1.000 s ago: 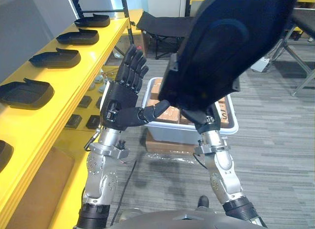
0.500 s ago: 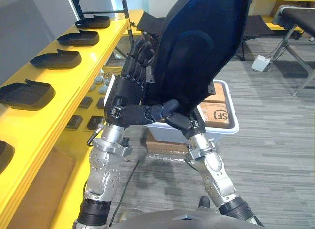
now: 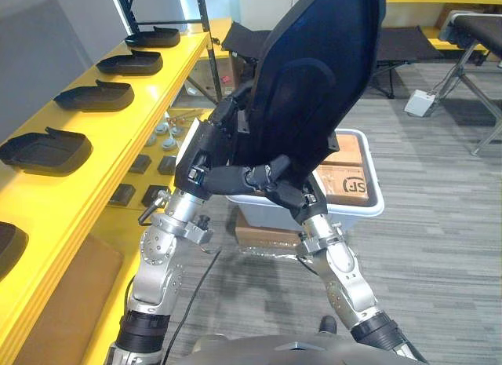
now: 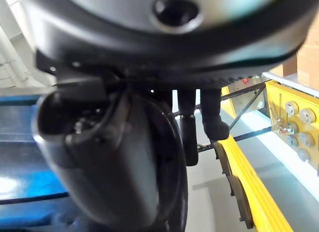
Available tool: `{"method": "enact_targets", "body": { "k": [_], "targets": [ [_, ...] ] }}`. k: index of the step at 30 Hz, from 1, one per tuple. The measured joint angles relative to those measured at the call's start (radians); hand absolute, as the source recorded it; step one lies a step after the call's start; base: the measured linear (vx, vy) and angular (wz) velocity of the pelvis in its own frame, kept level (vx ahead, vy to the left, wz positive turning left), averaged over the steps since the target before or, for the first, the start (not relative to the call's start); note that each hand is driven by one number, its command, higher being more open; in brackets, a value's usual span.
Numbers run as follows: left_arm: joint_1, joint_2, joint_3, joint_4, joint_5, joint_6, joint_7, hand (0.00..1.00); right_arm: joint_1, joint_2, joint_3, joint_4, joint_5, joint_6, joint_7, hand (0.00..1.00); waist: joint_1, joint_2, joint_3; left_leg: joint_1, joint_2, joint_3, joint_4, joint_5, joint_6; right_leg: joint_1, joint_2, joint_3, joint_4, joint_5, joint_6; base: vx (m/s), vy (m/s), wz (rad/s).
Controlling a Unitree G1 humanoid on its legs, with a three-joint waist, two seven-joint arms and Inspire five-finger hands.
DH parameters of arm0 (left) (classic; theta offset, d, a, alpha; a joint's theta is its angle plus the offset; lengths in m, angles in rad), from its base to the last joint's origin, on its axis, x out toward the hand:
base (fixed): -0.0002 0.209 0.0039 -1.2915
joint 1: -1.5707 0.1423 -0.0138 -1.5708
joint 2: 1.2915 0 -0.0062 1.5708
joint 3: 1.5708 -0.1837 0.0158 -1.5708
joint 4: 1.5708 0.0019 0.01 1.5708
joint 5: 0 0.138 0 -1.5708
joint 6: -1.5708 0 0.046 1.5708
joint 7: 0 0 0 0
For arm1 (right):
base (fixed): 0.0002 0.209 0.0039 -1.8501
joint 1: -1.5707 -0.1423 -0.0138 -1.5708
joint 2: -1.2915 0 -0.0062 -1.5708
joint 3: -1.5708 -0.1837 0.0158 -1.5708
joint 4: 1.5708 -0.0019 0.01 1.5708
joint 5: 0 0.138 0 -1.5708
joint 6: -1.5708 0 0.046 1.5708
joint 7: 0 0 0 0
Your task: Walk over and take three plastic housings, then place them on the shelf
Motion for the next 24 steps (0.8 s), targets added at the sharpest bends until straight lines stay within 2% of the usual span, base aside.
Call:
{"method": "enact_targets", "body": {
  "k": [7, 15, 16, 21, 24],
  "targets": [
    [-0.004, 0.020, -0.013, 0.000, 0.020, 0.030, 0.058, 0.00, -0.001, -0.030, 0.044, 0.001, -0.002, 0.000, -0.008, 0.00, 0.002, -0.001, -0.003, 0.000, 0.000, 0.000, 0.002, 0.001, 0.000, 0.000, -0.001, -0.001, 0.000, -0.001, -0.001, 0.00, 0.000, 0.00],
    [-0.005, 0.031, 0.002, 0.011, 0.009, 0.030, 0.057, 0.00, -0.004, -0.048, 0.074, 0.001, -0.001, 0.008, 0.004, 0.00, 0.002, -0.001, -0.006, -0.001, -0.001, -0.002, 0.001, 0.001, 0.000, 0.000, -0.001, -0.002, 0.000, 0.000, -0.001, 0.00, 0.000, 0.00],
    [-0.005, 0.033, 0.002, 0.011, 0.005, 0.030, 0.057, 0.00, -0.004, -0.048, 0.075, 0.001, -0.001, 0.008, 0.004, 1.00, 0.002, -0.002, -0.006, -0.001, -0.001, -0.002, 0.001, 0.001, 0.000, 0.000, -0.001, -0.002, 0.000, 0.000, 0.000, 0.00, 0.000, 0.00],
    [-0.004, 0.038, 0.000, 0.026, -0.026, 0.027, 0.064, 0.00, -0.010, -0.049, 0.082, 0.000, -0.007, 0.009, 0.005, 1.00, 0.000, -0.002, -0.006, -0.001, -0.001, -0.002, 0.001, 0.001, 0.000, 0.001, -0.001, -0.002, 0.000, 0.000, 0.000, 0.00, 0.000, 0.00],
    [0.016, 0.034, -0.010, 0.034, -0.030, 0.013, 0.105, 0.00, -0.021, -0.050, 0.088, 0.001, -0.008, 0.013, 0.001, 1.00, 0.002, -0.003, -0.007, -0.001, -0.001, -0.002, 0.001, 0.001, 0.000, 0.001, -0.001, -0.002, 0.000, 0.000, 0.000, 0.00, 0.000, 0.00]
  ]
}}
